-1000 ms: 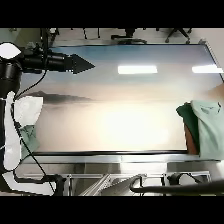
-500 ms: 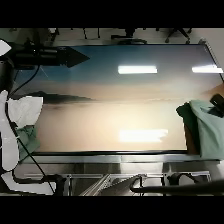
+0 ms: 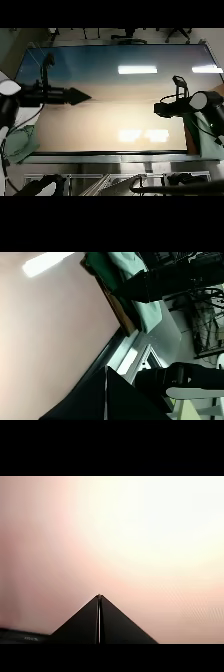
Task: Fold the shirts.
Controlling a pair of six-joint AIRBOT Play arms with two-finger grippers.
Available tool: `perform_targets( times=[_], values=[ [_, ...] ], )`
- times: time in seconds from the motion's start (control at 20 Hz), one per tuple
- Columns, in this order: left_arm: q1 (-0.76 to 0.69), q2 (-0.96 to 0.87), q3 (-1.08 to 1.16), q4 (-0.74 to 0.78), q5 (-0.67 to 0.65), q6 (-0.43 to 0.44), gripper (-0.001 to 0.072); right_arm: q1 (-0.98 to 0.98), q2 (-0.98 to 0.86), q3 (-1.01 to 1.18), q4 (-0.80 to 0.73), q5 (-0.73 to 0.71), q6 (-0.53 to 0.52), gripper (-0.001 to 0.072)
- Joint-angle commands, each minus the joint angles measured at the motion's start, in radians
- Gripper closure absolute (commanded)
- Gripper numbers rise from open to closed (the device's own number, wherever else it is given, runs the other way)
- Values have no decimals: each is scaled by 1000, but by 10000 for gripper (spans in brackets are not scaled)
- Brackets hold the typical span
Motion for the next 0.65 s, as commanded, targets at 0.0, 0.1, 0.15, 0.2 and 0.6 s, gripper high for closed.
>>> perform_targets(
  times=[0.0,0.1,0.15,0.2,0.6],
  values=[
    [-8,143,-243,-3,63,10,697,70,18,-40,-12,-63,14,683],
    [-8,196,-278,-2,72,8,696,70,18,-40,-3,-55,14,683],
    [-8,216,-284,-3,74,8,696,70,18,-40,11,-48,15,682],
    [-8,230,-283,-3,73,8,696,70,18,-40,15,-44,14,683],
    [-8,321,-283,-3,72,8,696,70,16,-40,14,-44,14,683]
  ],
)
